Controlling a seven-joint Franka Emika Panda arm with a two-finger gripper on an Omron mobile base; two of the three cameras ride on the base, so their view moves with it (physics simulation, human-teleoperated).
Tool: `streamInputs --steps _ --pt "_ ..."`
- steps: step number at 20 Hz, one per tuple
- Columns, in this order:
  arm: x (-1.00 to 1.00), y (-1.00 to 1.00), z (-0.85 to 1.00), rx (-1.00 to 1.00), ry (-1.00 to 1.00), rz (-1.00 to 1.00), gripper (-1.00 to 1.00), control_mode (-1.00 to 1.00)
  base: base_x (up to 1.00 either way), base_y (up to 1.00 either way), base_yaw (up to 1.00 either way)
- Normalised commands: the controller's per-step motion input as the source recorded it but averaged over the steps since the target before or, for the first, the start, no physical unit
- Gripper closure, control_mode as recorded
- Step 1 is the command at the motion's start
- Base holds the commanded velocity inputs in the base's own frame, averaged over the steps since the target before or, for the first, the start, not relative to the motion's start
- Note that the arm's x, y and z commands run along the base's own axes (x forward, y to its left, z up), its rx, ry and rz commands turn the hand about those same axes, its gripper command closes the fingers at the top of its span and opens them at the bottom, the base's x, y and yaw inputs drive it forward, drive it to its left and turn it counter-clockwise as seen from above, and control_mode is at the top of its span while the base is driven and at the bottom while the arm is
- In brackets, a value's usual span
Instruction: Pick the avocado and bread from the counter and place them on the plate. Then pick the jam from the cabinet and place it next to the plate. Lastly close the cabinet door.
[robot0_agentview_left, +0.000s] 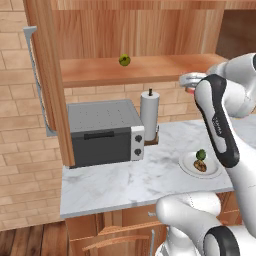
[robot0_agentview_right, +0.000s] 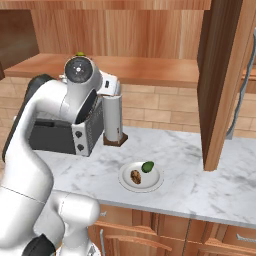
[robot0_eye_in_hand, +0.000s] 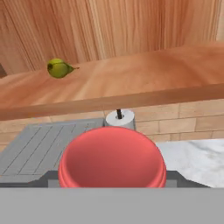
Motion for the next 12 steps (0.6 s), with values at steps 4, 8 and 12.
streamInputs --steps 4,8,12 --pt "-0.89 0.04 -0.69 -0.08 0.11 0.07 1.00 -1.00 0.00 0.00 0.00" --pt "-0.43 0.17 -0.96 -0.09 0.13 0.12 1.00 -1.00 0.00 0.00 0.00" --pt "-0.05 0.22 -0.74 -0.05 0.09 0.12 1.00 -1.00 0.00 0.00 0.00"
